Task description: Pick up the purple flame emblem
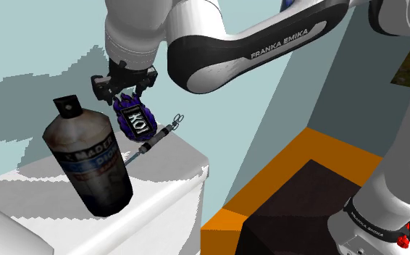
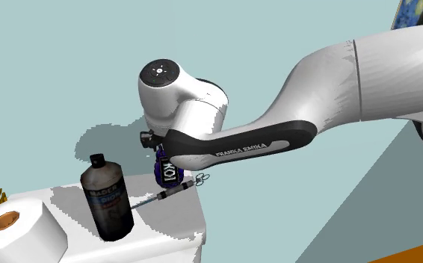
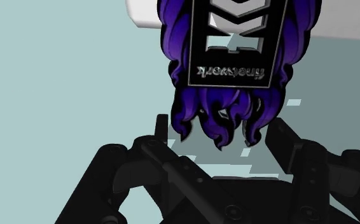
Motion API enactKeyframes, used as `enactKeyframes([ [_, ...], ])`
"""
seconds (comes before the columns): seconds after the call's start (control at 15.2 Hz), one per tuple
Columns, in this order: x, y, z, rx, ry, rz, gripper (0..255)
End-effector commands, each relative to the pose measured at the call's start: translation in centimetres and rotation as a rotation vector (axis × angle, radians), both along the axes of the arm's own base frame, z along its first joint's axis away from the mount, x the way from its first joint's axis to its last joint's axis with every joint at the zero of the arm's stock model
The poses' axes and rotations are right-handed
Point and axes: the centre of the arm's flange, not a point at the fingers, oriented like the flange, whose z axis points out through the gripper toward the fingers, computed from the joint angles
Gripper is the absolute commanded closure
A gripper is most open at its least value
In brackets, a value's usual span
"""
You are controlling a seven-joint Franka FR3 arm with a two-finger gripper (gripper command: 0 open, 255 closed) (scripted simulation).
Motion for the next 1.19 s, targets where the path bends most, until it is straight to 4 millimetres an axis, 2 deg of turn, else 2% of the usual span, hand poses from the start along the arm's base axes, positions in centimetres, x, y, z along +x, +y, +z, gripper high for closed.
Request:
enactKeyframes([
  [0.0,0.0,0.1,-0.1,0.0,0.001,0.0,255],
  [0.99,0.0,0.1,7.9,0.0,0.001,0.0,255],
  [1.12,-0.1,0.1,7.9,0.0,0.001,0.0,255],
])
